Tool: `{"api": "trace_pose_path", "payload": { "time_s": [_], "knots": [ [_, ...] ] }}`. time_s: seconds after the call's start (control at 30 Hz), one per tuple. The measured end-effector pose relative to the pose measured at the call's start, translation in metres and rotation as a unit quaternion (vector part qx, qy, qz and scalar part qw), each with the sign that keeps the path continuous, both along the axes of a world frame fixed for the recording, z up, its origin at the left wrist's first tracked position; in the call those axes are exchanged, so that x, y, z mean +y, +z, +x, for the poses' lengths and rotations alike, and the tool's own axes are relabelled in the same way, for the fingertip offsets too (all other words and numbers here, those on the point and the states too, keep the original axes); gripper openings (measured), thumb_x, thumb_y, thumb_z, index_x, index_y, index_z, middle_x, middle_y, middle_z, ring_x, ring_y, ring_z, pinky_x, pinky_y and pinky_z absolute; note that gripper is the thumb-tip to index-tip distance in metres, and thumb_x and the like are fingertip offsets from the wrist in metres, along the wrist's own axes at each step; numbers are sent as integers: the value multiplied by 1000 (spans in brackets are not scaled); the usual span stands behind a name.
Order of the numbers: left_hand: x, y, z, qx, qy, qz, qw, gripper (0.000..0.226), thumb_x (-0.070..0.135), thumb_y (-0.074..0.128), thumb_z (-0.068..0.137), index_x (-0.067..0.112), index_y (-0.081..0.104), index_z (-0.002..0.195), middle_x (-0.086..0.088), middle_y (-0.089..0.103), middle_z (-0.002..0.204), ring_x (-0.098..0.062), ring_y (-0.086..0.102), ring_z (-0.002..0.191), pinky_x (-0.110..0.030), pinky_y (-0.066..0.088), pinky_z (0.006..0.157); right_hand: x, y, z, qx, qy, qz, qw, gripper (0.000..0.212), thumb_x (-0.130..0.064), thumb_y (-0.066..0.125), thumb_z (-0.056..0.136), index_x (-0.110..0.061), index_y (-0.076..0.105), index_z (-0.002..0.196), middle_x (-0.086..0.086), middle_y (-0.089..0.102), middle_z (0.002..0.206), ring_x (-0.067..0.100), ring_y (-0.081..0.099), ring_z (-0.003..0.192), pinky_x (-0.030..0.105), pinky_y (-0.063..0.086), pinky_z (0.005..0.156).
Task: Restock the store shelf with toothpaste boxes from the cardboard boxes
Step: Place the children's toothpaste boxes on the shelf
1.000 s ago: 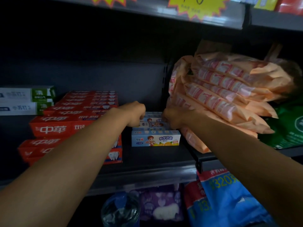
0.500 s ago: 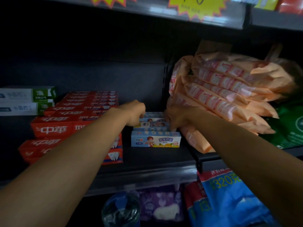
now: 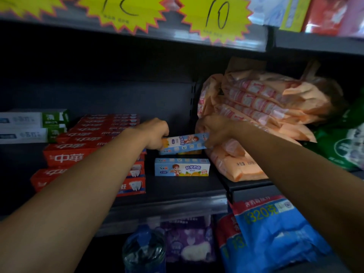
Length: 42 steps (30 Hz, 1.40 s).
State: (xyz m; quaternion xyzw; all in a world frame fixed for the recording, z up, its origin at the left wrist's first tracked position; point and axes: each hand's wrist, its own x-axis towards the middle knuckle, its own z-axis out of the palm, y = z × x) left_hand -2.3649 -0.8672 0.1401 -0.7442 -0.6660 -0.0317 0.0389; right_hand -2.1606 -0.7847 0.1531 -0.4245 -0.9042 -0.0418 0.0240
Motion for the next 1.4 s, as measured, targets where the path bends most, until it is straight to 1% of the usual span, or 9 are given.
{"api": "trace_pose_path", "payload": {
  "time_s": [0.13,0.3,0.47,0.57,0.7,0.87,0.97,1.13,1.4],
  "knots": [
    [-8,2,1,-24,3,-8,1000,28,22,80,74,15,67,98,-3,65,97,-20,61,87,-38,53,80,-11,7,4,19,17,2,1000,53,-26,79,70,-18,56,117,1,52,118,17,49,105,27,43,79],
    [-14,6,1,-48,20,-16,999,34,17,73,81,14,65,114,-5,63,109,-20,59,95,-34,50,82,-20,12,5,33,20,-29,999,47,-25,77,73,-18,57,115,2,55,116,18,52,103,34,50,82],
    [-16,11,-4,-84,46,-46,994,32,11,65,88,9,62,121,-8,61,120,-23,58,109,-37,48,94,-31,8,10,60,46,-52,996,54,-23,79,74,-20,49,118,-5,51,109,13,51,96,20,41,65],
    [-15,14,-6,-101,41,-65,992,29,11,59,91,7,63,120,-9,63,114,-22,59,104,-38,49,91,-32,5,13,49,64,-15,997,49,-21,78,75,-15,51,116,-3,51,105,12,50,90,17,39,61],
    [-12,14,-9,-114,44,-65,990,17,7,49,94,2,65,95,-12,60,92,-19,51,79,-28,38,66,-22,6,14,61,77,-20,995,34,-20,73,82,-15,59,113,2,61,107,16,59,95,29,50,78],
    [-9,9,-12,-167,51,-62,983,26,6,50,95,3,62,119,-11,62,118,-23,57,108,-35,45,92,-9,4,13,57,62,-49,995,29,-18,66,87,-14,63,116,3,63,111,18,59,101,37,50,89],
    [-7,9,-12,-189,41,-66,979,32,12,59,93,4,60,124,-9,62,122,-23,56,114,-41,43,103,-6,1,15,55,48,-64,995,33,-20,64,90,-15,61,122,1,62,115,16,58,104,32,48,90],
    [-4,7,-11,-158,43,-57,985,47,8,73,81,6,58,126,-9,63,119,-23,59,110,-41,47,100,-5,0,16,79,43,-89,992,32,-19,63,91,-15,61,123,1,62,114,15,59,104,30,48,91],
    [1,9,-3,-94,33,4,995,35,1,70,82,6,65,116,-10,65,114,-22,61,103,-34,51,91,-2,-1,14,61,33,-66,995,37,-20,62,91,-13,58,127,4,60,123,17,56,110,34,46,96]
  ]
}}
